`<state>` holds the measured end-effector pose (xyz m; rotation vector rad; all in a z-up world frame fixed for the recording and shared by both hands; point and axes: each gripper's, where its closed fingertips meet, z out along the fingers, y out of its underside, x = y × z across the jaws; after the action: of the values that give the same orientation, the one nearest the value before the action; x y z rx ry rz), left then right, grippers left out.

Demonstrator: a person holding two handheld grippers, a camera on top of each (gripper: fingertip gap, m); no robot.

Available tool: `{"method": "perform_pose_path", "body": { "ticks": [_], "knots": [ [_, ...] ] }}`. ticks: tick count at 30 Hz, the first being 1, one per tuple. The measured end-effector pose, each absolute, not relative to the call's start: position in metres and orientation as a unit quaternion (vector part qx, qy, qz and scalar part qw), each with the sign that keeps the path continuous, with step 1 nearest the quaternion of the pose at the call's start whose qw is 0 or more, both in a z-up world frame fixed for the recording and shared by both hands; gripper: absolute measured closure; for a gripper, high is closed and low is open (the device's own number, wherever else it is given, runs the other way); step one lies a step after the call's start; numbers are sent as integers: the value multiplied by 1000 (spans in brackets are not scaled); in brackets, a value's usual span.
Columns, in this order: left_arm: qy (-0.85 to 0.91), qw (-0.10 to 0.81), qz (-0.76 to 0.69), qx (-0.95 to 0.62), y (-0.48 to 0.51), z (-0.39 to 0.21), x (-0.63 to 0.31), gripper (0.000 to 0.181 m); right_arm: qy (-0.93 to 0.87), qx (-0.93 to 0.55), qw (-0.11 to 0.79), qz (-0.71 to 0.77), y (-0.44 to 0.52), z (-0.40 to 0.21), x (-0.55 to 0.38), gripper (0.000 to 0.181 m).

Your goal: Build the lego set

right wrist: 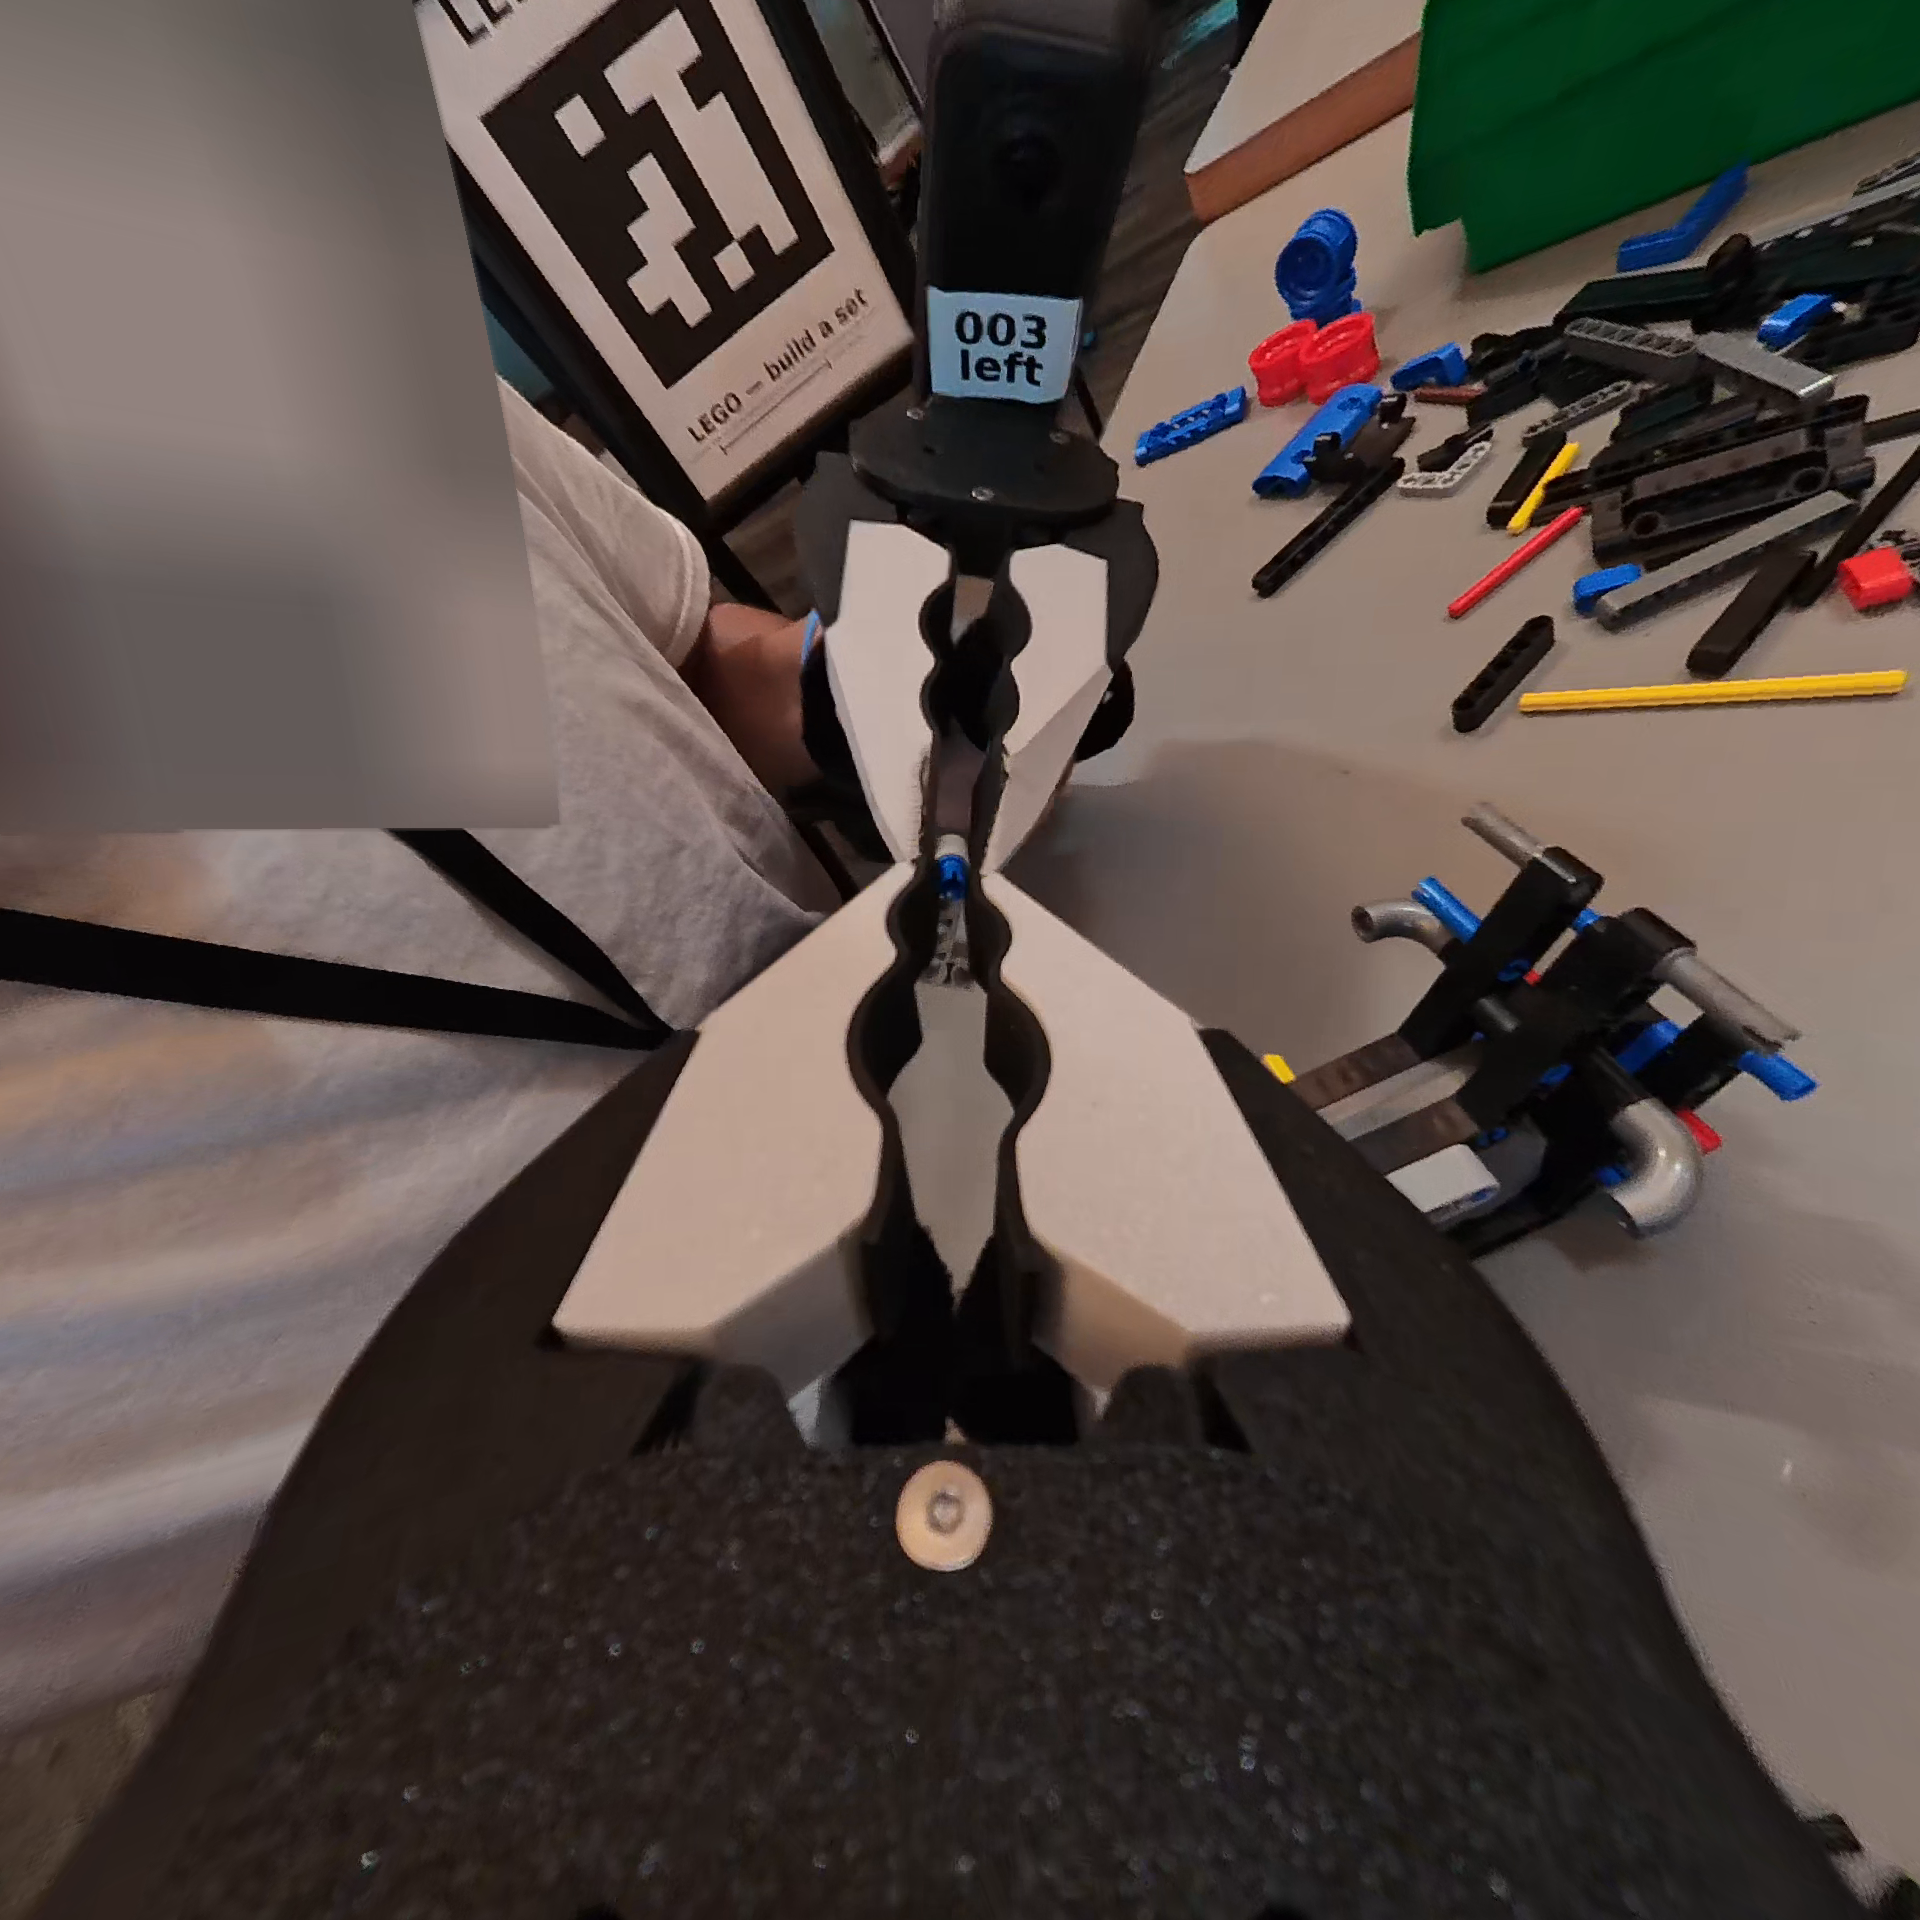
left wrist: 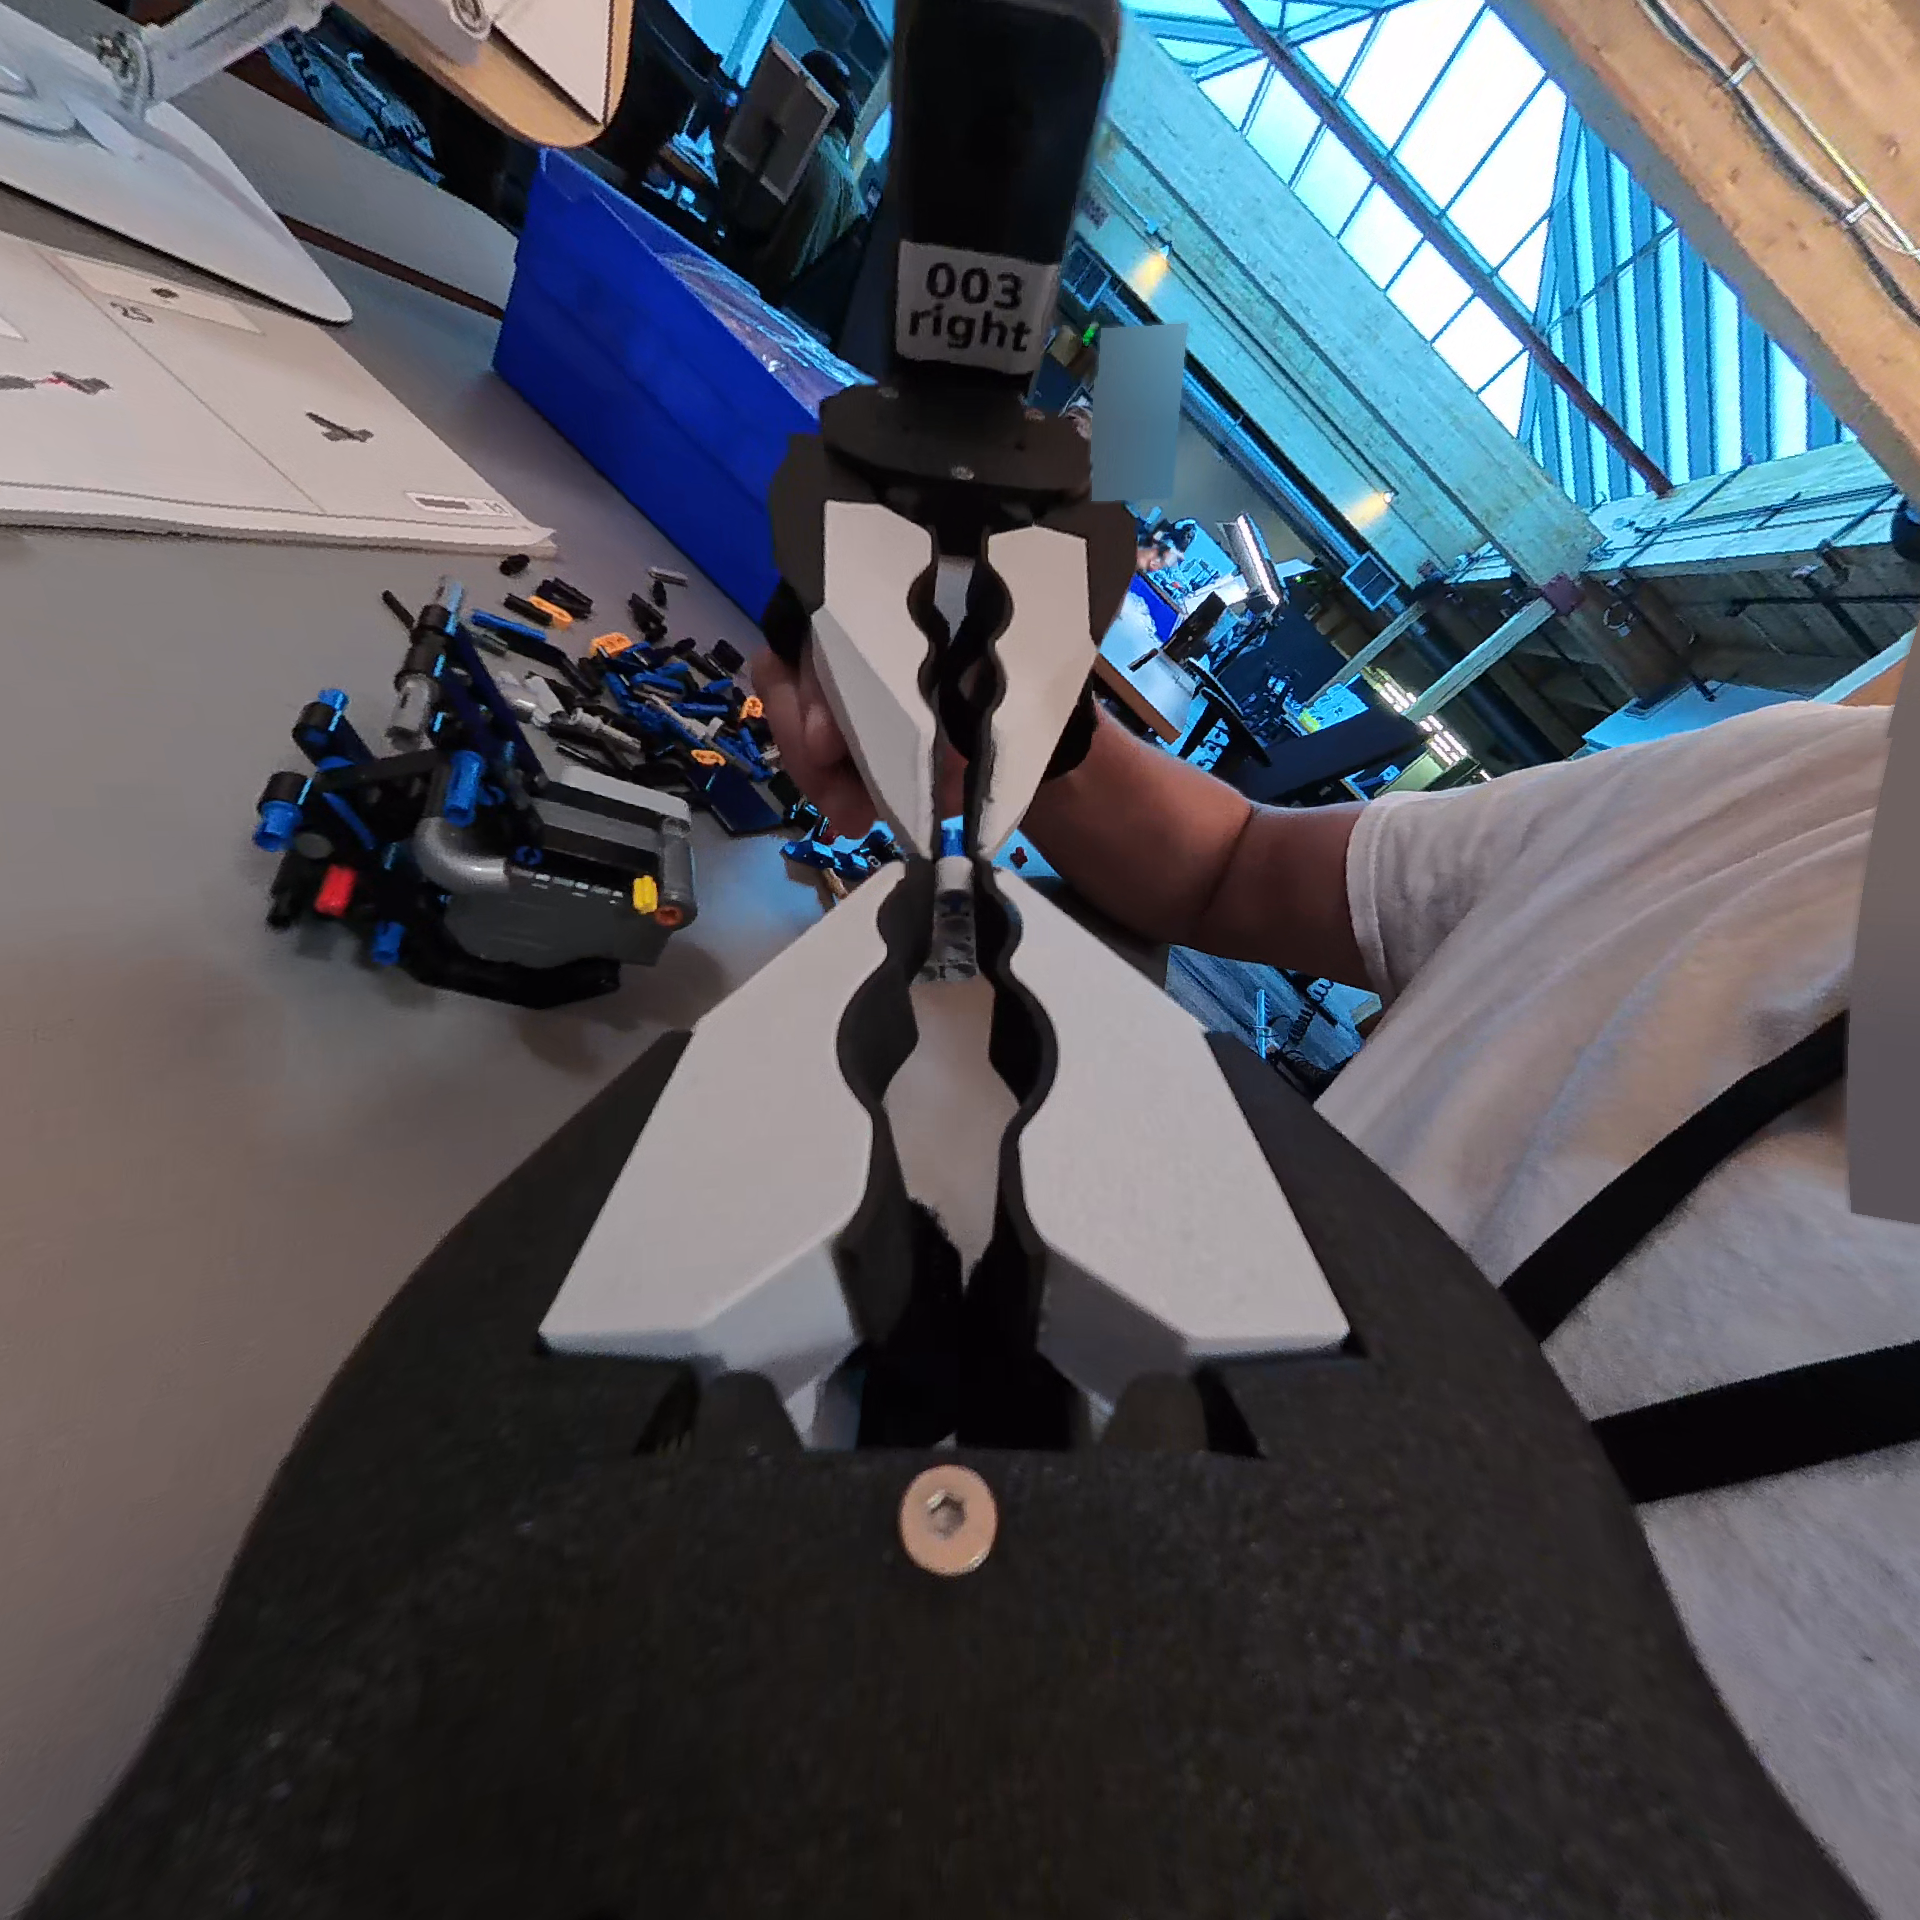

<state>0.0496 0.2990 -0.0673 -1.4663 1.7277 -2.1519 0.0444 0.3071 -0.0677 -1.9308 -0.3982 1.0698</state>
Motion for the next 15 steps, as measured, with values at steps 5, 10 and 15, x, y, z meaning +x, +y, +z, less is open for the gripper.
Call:
{"method": "perform_pose_path", "body": {
  "ticks": [5,10,15],
  "knots": [
    [492,26,-735,-466,308,-49,53,175,-96,-724,466,500,315,-50,48,179],
    [361,8,-800,-479,315,-39,57,175,-62,-697,505,505,322,-42,52,178],
    [295,9,-817,-495,316,-38,58,175,-61,-699,515,493,323,-43,53,178]
  ]
}}
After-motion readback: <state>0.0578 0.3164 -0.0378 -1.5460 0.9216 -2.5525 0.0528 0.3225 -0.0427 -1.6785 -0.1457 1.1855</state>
